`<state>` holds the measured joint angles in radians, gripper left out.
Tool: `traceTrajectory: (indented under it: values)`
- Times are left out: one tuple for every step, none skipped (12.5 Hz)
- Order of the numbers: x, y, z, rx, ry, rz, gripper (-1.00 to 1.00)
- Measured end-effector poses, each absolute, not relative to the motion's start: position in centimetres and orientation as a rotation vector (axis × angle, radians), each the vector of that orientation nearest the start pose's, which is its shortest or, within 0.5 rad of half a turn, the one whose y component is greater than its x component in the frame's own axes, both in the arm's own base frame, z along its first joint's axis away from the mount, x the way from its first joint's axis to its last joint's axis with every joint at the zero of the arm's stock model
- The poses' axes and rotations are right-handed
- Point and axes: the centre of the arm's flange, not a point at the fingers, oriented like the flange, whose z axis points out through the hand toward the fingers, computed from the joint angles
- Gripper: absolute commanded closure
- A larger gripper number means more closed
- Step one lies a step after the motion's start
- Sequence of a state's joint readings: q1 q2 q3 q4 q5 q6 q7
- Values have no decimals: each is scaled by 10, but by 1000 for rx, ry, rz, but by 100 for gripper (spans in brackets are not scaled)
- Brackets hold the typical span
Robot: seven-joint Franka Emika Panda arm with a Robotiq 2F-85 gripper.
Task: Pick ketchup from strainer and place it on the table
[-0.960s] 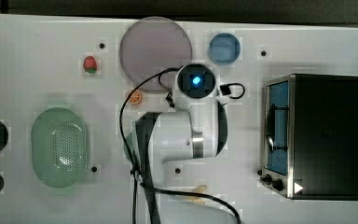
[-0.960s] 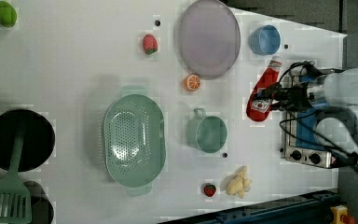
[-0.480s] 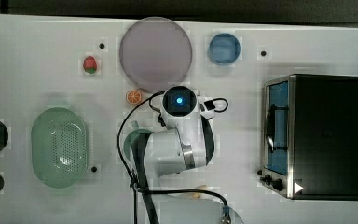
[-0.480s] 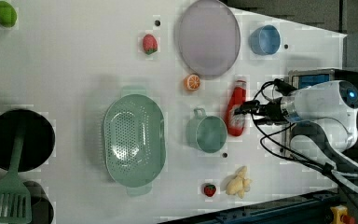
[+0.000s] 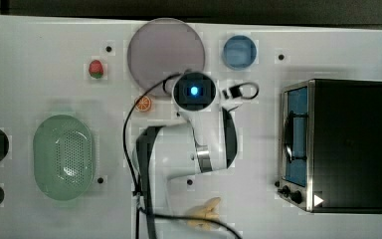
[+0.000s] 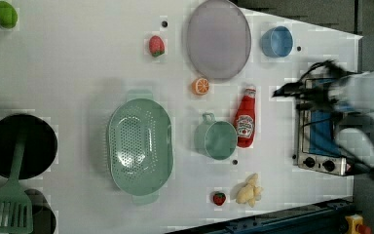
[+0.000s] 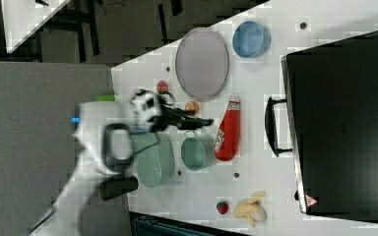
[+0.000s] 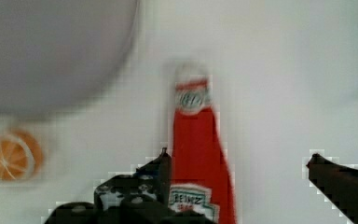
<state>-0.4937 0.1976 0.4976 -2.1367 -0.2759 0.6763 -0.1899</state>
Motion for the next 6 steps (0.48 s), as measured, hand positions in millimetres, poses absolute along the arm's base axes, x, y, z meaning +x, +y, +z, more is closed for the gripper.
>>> traceTrajectory:
  values:
    - [565,-13,362,-3192,736,-4,-100]
    - [570,-14,406,-3174,795,-27,-100]
    - [571,-12,448,-3123,856,-30,-100]
    - [574,-6,485,-3058,895,-37,-100]
    - [576,2,517,-3004,906,-53,-100]
    - [577,10,543,-3000,890,-85,-100]
